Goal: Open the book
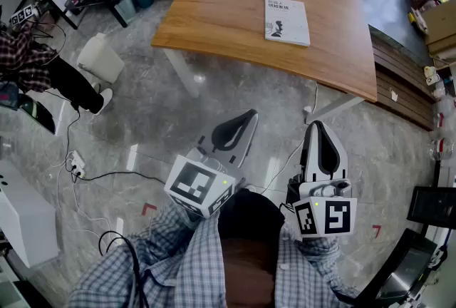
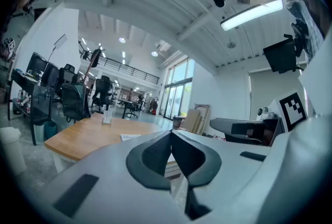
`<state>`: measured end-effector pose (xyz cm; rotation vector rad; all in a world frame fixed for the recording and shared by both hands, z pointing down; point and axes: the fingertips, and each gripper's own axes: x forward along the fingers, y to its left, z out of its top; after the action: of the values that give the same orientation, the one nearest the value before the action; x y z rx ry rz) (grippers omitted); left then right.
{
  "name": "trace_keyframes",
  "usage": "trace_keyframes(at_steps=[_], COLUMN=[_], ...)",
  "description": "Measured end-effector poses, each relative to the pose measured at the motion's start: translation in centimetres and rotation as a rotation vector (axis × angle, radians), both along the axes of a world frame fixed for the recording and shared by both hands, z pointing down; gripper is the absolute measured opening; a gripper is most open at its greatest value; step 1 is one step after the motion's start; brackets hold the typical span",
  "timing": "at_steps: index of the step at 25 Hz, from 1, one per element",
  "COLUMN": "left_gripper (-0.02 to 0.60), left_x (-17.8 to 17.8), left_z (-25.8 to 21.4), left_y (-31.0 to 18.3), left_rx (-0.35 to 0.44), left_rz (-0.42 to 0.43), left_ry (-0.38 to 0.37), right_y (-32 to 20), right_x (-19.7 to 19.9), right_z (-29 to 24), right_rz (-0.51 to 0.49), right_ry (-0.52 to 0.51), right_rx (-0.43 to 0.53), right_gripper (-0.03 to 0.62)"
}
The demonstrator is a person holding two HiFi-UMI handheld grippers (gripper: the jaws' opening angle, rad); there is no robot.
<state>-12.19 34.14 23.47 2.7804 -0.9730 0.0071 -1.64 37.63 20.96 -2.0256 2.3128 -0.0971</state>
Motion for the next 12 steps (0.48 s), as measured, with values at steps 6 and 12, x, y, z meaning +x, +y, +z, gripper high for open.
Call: trace_keyframes(at_steps=[6,12], left_gripper=[0.008,0.008], left_x=[0.05,0.12], left_z=[-0.15,-0.07], left_y=[-0.05,-0.09], left_rx=[0.0,-0.005], left_rz=[0.001,0.004], left_ry=[0.002,0.001], right_y=[-0.16,-0.23], right_x=[0.05,0.01], right_z=[-0.22,-0.15], right_rz=[0.0,-0.002], right_ry=[-0.001,-0.003], right_rx=[0.0,-0.003], right_gripper=[0.018,0.018])
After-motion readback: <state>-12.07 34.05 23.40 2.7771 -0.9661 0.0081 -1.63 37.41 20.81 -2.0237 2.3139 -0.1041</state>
